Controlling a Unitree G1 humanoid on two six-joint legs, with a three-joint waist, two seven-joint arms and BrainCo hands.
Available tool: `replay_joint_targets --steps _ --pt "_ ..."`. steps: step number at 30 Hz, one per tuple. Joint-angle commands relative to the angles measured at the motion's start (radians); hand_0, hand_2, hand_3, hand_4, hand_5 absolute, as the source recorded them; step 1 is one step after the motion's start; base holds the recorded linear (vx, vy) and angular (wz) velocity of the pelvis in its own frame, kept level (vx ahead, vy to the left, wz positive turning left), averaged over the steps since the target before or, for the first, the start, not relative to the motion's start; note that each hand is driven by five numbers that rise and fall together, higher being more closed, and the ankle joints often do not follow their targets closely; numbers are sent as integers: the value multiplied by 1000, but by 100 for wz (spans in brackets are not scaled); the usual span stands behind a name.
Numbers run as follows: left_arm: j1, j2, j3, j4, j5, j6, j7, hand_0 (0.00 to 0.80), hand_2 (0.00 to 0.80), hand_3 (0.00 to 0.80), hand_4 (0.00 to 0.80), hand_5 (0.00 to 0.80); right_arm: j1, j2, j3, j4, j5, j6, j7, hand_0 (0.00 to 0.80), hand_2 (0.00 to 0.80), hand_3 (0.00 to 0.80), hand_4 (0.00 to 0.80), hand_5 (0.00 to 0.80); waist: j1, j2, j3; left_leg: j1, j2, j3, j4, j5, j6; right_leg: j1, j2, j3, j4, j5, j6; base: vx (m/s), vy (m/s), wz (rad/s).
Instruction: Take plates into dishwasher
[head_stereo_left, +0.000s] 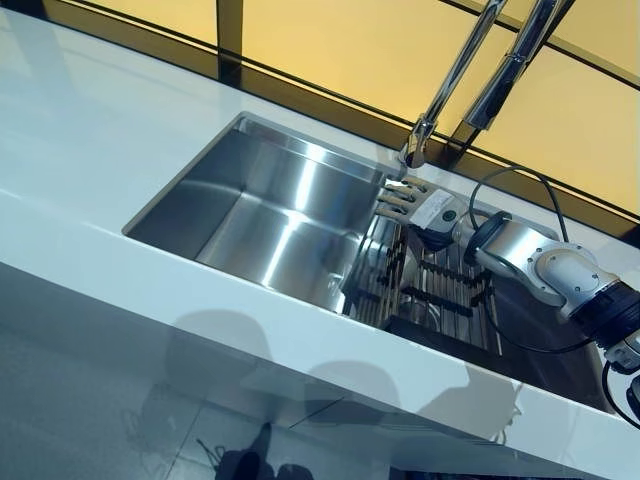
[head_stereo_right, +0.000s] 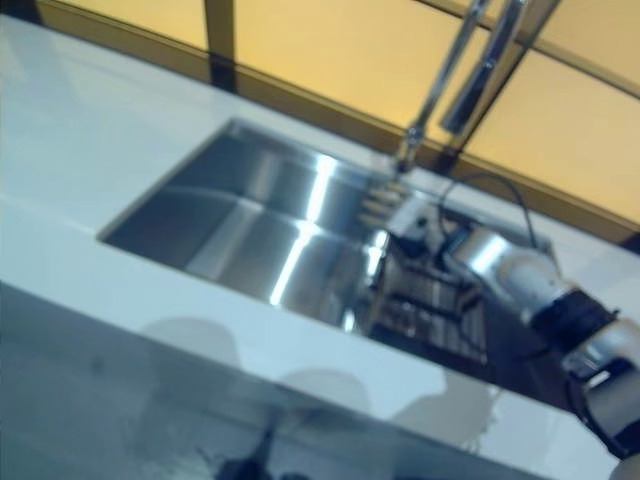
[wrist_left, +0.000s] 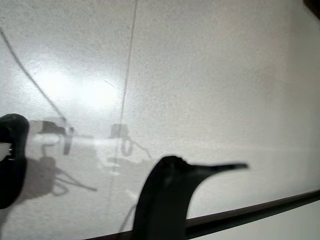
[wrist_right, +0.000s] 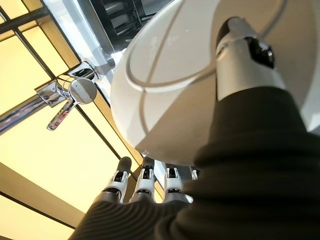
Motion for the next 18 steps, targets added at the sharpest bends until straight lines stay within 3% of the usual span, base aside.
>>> replay_joint_targets --steps 1,3,18 --pt "4 4 21 -9 -59 -23 6 0 0 0 0 0 -78 -21 35 -55 -83 -23 -3 753 753 753 753 753 20 8 -9 66 14 53 -4 -135 40 -85 -35 -11 64 49 88 0 0 0" --pt "6 -2 26 -12 -70 -21 10 0 0 0 0 0 -78 -19 35 -64 -126 -32 20 800 800 800 800 800 20 9 -9 66 14 53 -4 -134 39 -84 -36 -12 62 49 88 0 0 0" --pt "19 -7 38 -24 -66 -14 7 0 0 0 0 0 -59 -32 20 -45 -184 -73 83 800 800 800 800 800 13 8 -22 74 14 59 -4 -137 38 -74 -37 -8 56 47 85 -1 1 0"
